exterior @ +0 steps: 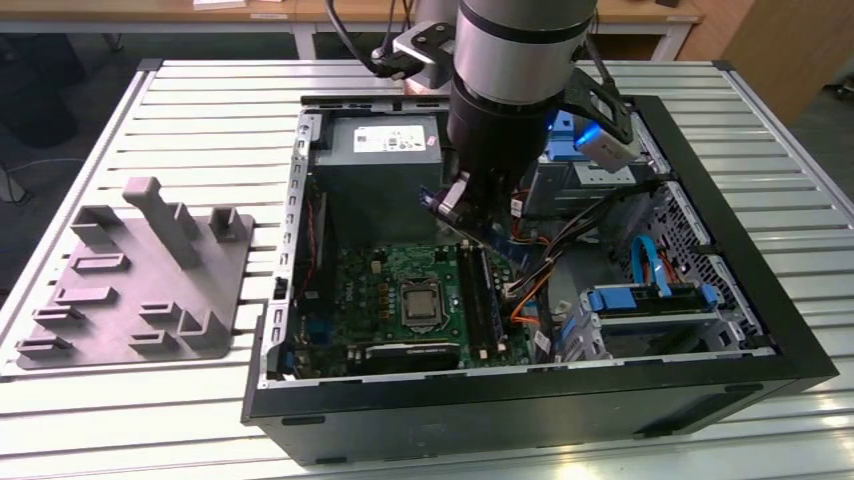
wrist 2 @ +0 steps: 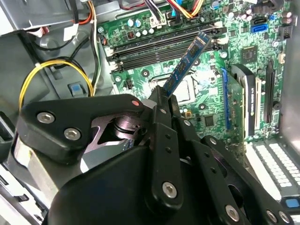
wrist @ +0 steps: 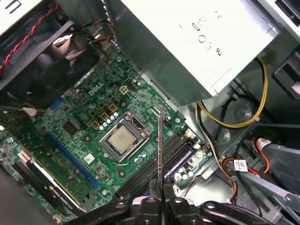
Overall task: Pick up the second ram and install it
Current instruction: 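Insert the second ram into the second slot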
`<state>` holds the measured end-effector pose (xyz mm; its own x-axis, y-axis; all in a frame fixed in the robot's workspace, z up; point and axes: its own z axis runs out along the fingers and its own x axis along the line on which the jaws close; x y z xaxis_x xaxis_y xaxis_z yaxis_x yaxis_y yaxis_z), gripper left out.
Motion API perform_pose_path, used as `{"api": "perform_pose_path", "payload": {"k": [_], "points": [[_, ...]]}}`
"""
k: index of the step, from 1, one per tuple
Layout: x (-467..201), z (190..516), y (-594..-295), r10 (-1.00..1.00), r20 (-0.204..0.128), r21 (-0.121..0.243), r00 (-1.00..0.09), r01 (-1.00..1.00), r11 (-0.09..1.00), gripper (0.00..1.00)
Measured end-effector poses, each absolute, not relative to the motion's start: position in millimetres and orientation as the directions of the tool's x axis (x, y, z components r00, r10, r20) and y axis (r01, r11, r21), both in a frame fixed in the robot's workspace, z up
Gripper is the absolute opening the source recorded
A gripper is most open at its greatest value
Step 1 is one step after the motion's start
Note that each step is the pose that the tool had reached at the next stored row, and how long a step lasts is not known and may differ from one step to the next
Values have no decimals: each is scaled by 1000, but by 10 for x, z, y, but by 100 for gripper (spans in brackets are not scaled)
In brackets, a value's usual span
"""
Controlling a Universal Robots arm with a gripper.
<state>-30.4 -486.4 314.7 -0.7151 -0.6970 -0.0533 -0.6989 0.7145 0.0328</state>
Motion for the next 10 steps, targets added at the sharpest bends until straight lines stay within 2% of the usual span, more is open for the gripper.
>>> {"api": "perform_pose_path", "payload": {"k": [10], "points": [[-303,3147,-4864,-636,-53,33,-769,-638,769,14]]}}
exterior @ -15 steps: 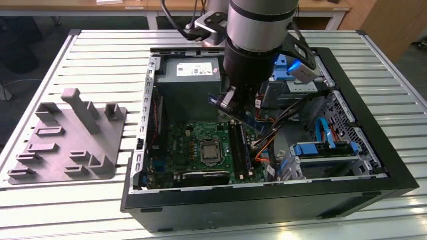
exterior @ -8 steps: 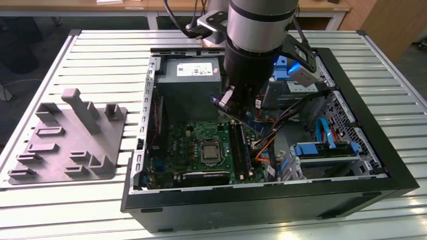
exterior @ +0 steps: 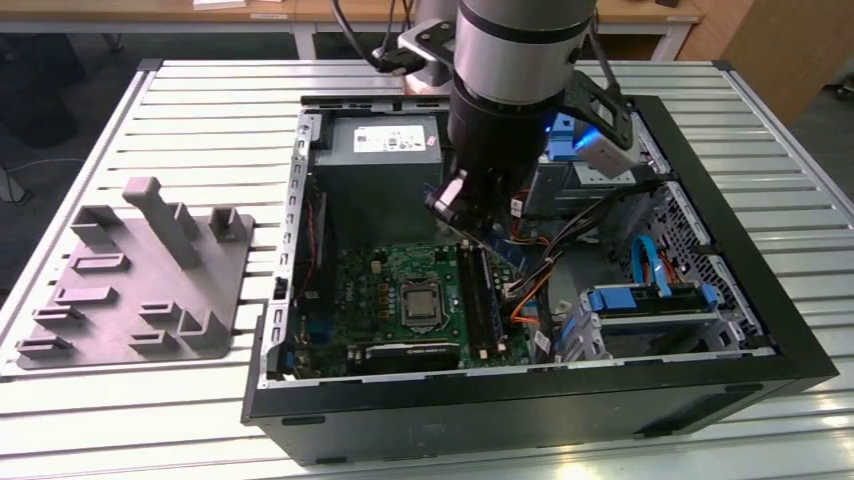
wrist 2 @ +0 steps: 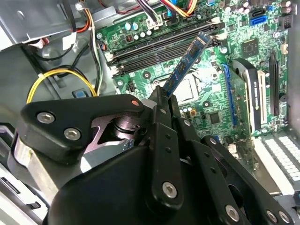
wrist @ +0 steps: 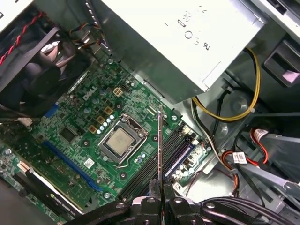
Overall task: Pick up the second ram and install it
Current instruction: 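Insert the second ram into the second slot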
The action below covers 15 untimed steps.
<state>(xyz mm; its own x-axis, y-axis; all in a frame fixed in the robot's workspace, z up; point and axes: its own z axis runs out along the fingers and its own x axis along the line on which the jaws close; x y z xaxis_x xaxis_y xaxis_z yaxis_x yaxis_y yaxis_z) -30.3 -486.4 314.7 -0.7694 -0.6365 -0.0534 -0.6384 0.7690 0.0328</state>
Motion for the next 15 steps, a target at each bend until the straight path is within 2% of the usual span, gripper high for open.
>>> {"api": "perform_pose_path", "payload": {"k": [15], "points": [[-304,3146,-4864,-543,-53,33,-838,-545,838,14]]}}
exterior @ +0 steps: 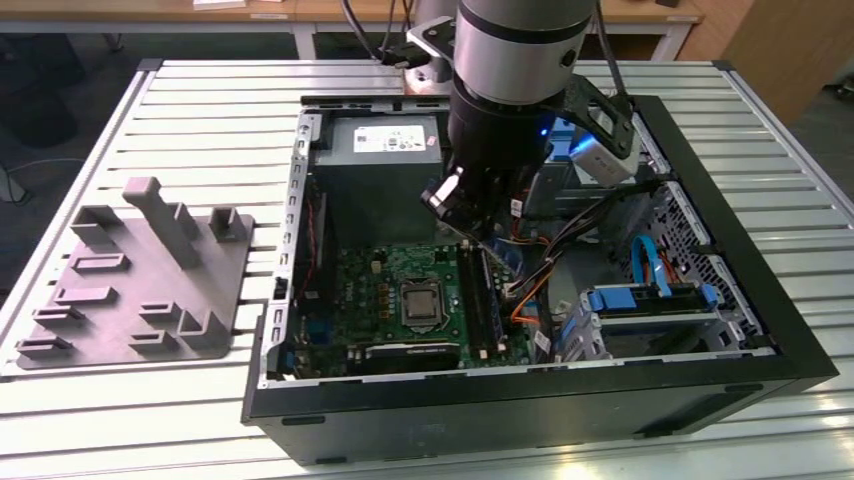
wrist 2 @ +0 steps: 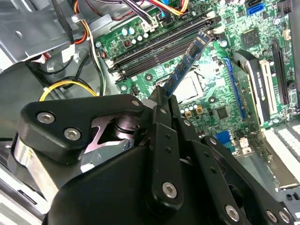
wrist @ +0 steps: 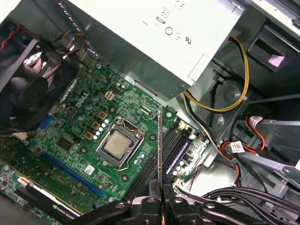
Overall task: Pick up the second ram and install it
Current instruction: 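Insert the second ram into the second slot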
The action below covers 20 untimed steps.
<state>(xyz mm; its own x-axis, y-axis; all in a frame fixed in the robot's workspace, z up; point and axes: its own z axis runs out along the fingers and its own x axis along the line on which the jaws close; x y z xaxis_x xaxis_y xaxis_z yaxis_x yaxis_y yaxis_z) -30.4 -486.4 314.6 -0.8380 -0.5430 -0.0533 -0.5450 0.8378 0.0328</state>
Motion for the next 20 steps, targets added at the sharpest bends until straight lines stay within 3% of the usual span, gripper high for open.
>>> {"api": "perform_pose_path", "payload": {"k": [20], "points": [[-303,3145,-4864,-413,-53,33,-909,-415,909,14]]}}
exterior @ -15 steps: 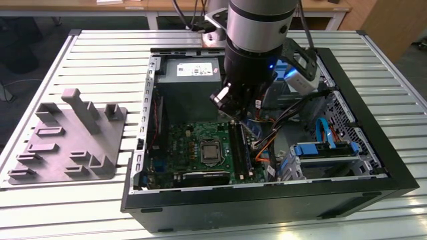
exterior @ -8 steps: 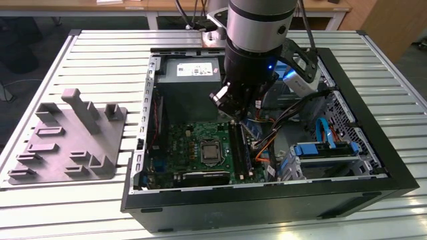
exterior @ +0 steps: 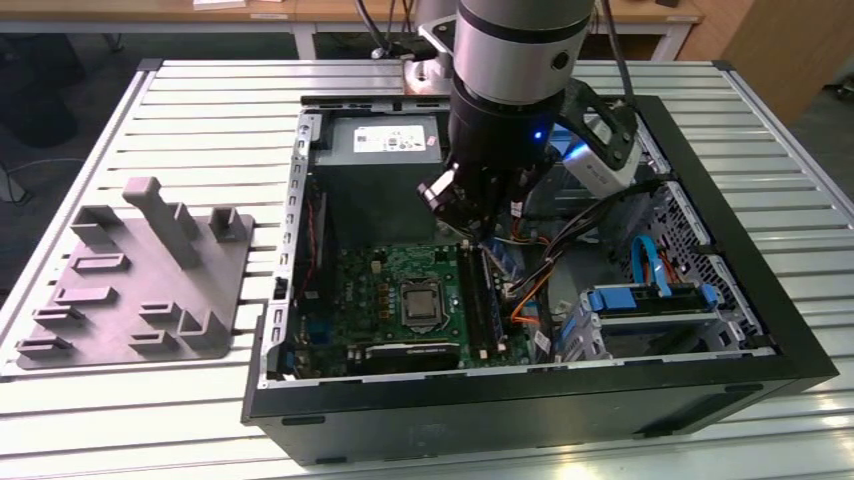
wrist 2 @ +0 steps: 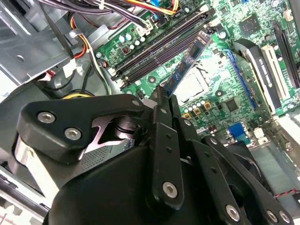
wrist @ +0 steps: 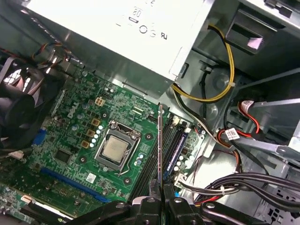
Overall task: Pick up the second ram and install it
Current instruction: 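Insert the second ram into the second slot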
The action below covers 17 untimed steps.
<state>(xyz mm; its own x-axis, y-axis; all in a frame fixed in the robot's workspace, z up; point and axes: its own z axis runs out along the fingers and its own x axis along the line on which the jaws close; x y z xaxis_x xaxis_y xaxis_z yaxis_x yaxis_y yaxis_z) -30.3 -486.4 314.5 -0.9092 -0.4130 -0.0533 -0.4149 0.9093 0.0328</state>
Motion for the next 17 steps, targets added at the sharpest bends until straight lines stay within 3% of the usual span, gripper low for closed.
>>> {"api": "perform_pose_path", "payload": {"k": [17], "points": [[-303,3145,-4864,-298,-53,33,-953,-300,953,14]]}}
